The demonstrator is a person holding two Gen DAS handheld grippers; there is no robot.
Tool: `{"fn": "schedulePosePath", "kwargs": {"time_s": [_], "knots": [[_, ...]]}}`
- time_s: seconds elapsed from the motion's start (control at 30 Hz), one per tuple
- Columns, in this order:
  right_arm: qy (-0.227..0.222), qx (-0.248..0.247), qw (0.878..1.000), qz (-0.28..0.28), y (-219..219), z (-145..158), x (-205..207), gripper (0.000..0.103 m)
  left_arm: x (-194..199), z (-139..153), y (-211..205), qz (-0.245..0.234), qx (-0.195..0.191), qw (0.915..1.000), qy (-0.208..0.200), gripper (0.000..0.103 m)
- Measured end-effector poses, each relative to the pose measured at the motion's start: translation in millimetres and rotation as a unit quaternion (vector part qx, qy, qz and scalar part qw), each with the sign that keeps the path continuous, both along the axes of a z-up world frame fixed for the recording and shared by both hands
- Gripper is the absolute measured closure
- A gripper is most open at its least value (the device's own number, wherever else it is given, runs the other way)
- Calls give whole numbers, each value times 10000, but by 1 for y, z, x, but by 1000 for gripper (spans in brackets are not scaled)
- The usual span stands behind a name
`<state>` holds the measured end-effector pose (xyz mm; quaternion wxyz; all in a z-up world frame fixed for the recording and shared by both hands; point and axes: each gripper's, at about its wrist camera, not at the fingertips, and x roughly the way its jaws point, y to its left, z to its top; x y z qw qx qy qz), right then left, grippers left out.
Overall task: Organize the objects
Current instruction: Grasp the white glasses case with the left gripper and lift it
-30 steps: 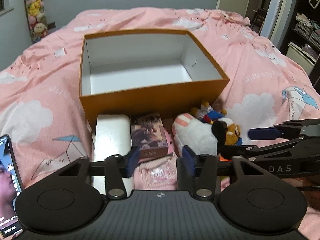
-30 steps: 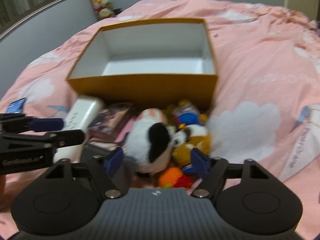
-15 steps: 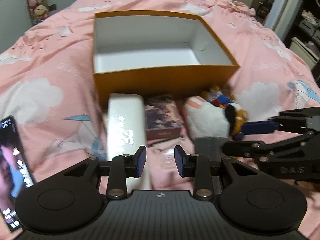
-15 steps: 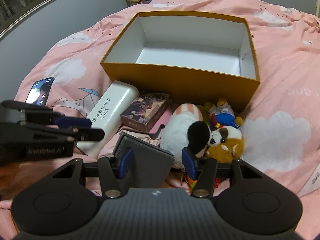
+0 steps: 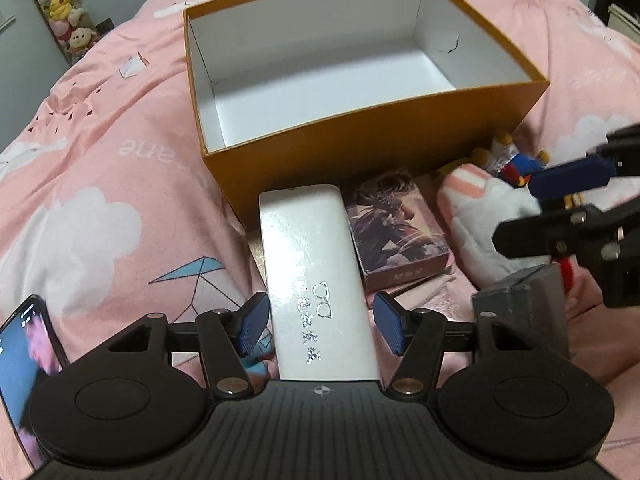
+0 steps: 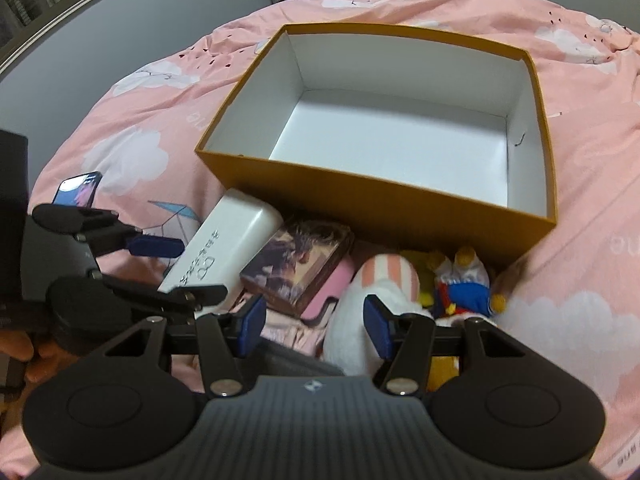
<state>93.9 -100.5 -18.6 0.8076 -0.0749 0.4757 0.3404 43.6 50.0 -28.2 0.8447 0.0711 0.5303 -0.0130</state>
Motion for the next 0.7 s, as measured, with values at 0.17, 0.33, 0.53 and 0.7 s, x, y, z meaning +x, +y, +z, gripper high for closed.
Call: {"fn": "schedulePosePath", "kwargs": {"time_s": [0.17,0.33,0.53,0.7], "knots": [[3,-94,9999,77,10,-6,10,46,11,-6,3,112,-12,9999,124,33],[-18,-184,9997,159,17,-10,15,46,17,-13,7,151,-170,9995,241,33],[-49,-235,9995,198,23,-15,20,46,15,-15,10,225,-289,9992,163,34],[-229,-233,9979,567,28,-13,17,46,9,-5,15,310,-454,9985,-2,34]]}}
